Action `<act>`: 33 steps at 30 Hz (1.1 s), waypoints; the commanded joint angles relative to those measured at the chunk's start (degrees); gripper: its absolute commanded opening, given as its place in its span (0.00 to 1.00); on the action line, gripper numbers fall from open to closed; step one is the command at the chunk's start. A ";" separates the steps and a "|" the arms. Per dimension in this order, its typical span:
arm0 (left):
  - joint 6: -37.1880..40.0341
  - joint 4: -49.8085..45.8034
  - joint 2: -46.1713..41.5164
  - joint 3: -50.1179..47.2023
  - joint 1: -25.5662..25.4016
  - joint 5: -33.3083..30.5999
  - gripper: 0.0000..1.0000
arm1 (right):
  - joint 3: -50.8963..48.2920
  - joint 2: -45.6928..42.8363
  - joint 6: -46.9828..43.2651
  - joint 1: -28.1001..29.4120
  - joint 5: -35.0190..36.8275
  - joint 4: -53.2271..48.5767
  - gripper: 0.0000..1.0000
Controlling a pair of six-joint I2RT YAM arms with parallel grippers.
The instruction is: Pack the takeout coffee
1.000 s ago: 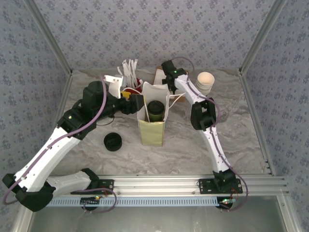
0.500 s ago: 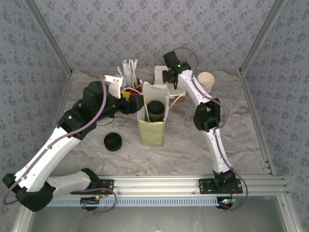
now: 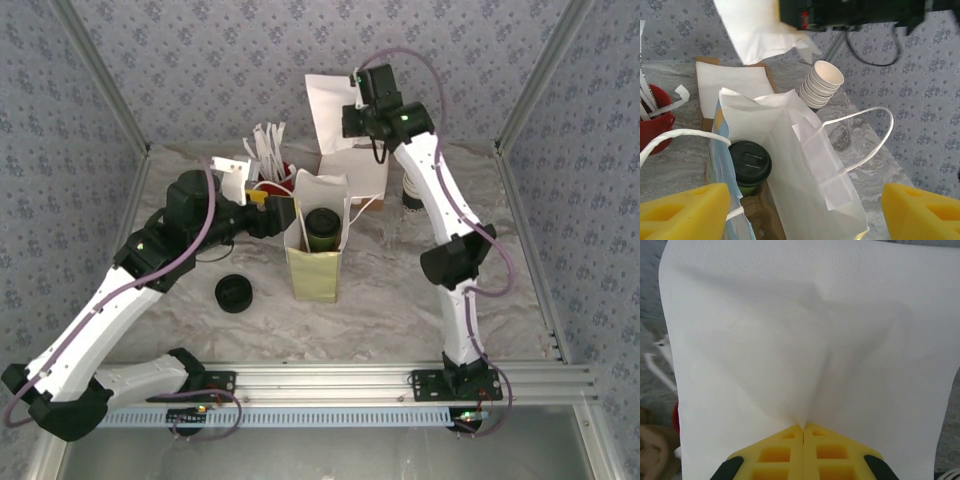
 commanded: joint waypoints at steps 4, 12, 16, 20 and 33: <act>1.14 -2.18 -2.59 0.00 -0.38 -4.27 0.81 | 0.11 -12.29 -2.85 3.26 -9.07 -5.53 0.00; 1.59 -5.25 -3.77 -0.51 2.20 -6.72 0.82 | -18.29 -27.47 -0.84 7.88 -27.28 -1.82 0.00; 1.51 -5.26 -4.91 -1.54 4.27 -5.04 0.82 | -31.39 -35.16 5.71 7.67 -40.76 8.90 0.00; 1.50 -5.48 -5.90 -2.27 5.35 -4.29 0.82 | -41.04 -39.23 16.60 7.75 -47.51 19.30 0.00; 2.23 -3.53 -8.05 0.63 8.52 3.32 0.95 | -53.35 -43.06 30.19 7.66 -48.58 33.23 0.00</act>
